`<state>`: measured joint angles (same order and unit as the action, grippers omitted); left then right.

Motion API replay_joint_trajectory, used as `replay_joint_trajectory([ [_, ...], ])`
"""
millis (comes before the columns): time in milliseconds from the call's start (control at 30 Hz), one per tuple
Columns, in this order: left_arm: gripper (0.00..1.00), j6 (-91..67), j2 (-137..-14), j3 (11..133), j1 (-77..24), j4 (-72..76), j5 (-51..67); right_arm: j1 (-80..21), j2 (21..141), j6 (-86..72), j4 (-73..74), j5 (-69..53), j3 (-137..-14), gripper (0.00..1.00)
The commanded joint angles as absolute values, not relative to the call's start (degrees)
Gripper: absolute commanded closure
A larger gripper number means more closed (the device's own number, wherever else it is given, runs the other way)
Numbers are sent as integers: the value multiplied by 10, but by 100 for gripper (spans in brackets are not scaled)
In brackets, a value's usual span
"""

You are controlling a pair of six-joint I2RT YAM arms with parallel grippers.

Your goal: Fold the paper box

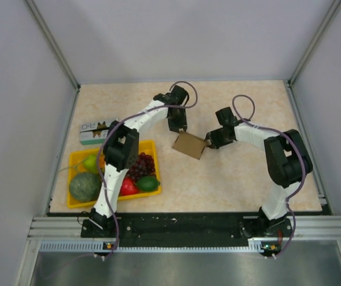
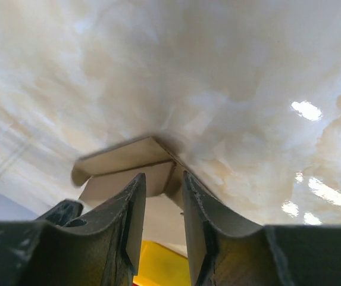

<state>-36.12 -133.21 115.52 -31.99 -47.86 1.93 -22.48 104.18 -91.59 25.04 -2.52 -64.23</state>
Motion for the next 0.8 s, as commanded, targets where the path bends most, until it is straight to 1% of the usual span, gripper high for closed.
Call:
replay_joint_trajectory([
  [0, 62, -345, -1223, 1133, -322, -404, 35, -232, 985, -854, 232, 24, -671, 69],
  [67, 64, -345, -1214, 1128, -322, -393, 61, -234, 971, -819, 206, 30, -671, 71],
  [100, 69, -347, -1210, 1125, -322, -389, 75, -235, 967, -809, 199, 30, -669, 72],
  [133, 71, -352, -1209, 1124, -323, -387, 84, -236, 961, -793, 193, 32, -668, 72],
  [200, 72, -351, -1202, 1119, -326, -384, 92, -238, 941, -775, 176, 51, -658, 73],
  [233, 71, -345, -1199, 1117, -327, -384, 90, -239, 935, -749, 172, 66, -657, 73],
  [267, 68, -338, -1190, 1114, -326, -382, 84, -238, 929, -726, 172, 70, -658, 73],
  [300, 58, -320, -1185, 1104, -324, -381, 82, -235, 919, -641, 158, 68, -660, 72],
  [333, 54, -310, -1180, 1100, -323, -384, 78, -234, 916, -587, 145, 42, -666, 70],
  [367, 49, -299, -1171, 1096, -318, -388, 78, -231, 918, -538, 142, 22, -673, 67],
  [400, 45, -275, -1166, 1085, -316, -388, 94, -219, 925, -463, 149, 2, -679, 66],
  [433, 42, -266, -1165, 1079, -313, -390, 97, -210, 927, -448, 156, -47, -679, 66],
  [533, 39, -231, -1156, 1056, -310, -398, 112, -165, 930, -424, 101, -157, -628, 64],
  [600, 36, -220, -1153, 1035, -311, -400, 129, -144, 932, -424, 64, -202, -604, 61],
  [633, 34, -219, -1154, 1029, -312, -405, 135, -131, 934, -421, 28, -243, -587, 58],
  [667, 28, -218, -1149, 1021, -313, -409, 132, -126, 939, -418, 7, -267, -580, 54],
  [733, 25, -211, -1140, 985, -315, -396, 133, -117, 950, -398, 4, -307, -581, 54],
  [767, 25, -211, -1134, 976, -315, -393, 133, -113, 967, -389, 4, -321, -584, 56],
])
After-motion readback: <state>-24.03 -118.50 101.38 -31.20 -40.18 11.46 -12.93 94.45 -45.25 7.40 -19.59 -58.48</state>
